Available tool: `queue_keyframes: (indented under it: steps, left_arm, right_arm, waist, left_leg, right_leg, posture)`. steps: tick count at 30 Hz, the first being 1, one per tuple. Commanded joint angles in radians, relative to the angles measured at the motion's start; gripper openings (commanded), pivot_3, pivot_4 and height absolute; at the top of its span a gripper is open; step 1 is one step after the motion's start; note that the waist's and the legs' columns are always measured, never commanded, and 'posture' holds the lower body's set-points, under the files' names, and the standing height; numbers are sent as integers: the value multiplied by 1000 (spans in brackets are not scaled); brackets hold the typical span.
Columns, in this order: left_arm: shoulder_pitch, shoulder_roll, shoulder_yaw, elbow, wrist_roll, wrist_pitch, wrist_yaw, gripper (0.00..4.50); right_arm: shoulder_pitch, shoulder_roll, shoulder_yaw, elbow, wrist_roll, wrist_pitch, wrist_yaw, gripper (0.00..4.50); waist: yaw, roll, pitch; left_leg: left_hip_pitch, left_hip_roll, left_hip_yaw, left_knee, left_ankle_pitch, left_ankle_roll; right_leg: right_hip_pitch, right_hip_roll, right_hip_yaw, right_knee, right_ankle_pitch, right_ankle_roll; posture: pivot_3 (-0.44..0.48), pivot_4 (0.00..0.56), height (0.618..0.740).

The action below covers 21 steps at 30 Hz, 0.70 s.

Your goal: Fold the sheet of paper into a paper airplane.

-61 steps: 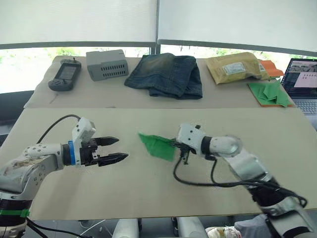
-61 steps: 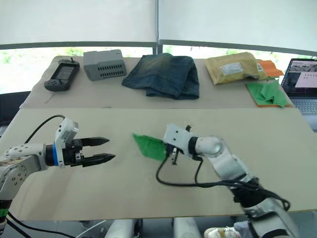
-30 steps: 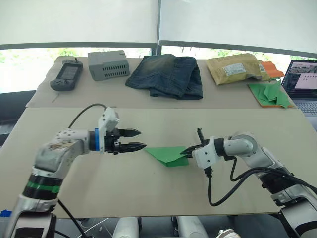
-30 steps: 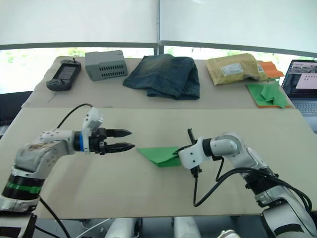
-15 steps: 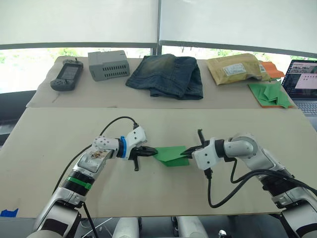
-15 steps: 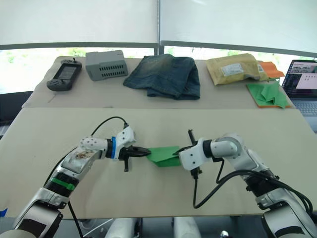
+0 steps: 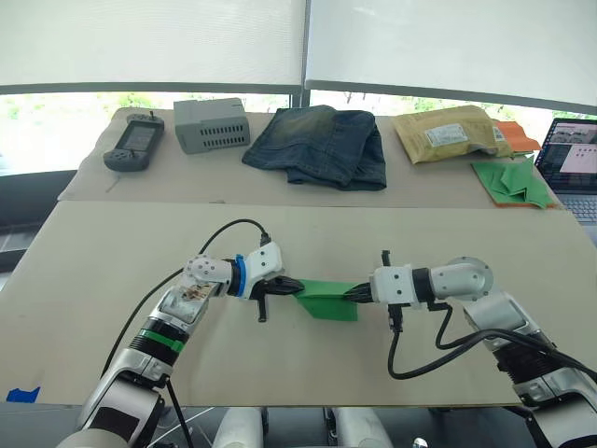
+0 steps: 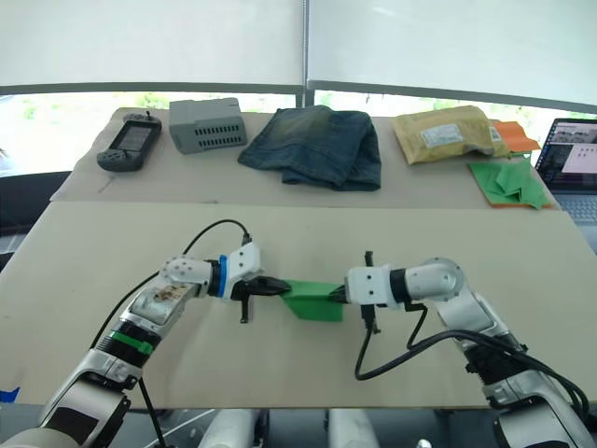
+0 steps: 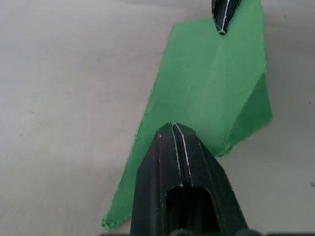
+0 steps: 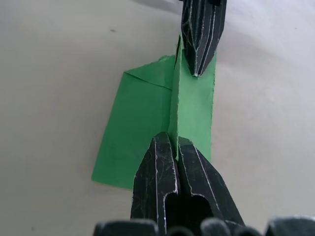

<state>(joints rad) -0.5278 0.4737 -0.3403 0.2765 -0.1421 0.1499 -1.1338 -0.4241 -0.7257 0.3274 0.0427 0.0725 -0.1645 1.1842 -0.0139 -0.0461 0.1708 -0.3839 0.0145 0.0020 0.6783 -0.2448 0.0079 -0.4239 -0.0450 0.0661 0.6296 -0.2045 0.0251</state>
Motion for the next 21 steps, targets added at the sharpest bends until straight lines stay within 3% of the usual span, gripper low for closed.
queue_keyframes:
  steps: [1,3,10,21]
  left_arm:
    - [16,2,-28,21,39,6,-16,0]
    - [19,3,-28,16,39,7,-18,0]
    - [26,5,-24,6,37,7,-24,0]
    - [1,1,-20,24,36,-19,-55,0]
  right_arm:
    - [12,-11,-41,-55,-4,-36,-20,1247]
    - [27,-15,-51,-66,-24,-52,-43,1927]
    - [151,-23,-128,-220,110,180,-56,1927]
    - [176,-7,-138,-131,80,129,-80,1927]
  waist:
    - [0,0,0]
    - [0,0,0]
    - [1,0,0]
    - [1,0,0]
  left_leg:
    - [0,0,0,0,0,0]
    - [0,0,0,0,0,0]
    - [0,0,0,0,0,0]
    - [0,0,0,0,0,0]
  right_leg:
    - [0,0,0,0,0,0]
    - [0,0,0,0,-1,1]
    - [0,0,0,0,-1,2]
    - [0,0,0,0,-3,5]
  posture:
    - [0,150,728]
    - [0,150,728]
    - [0,150,728]
    - [0,150,728]
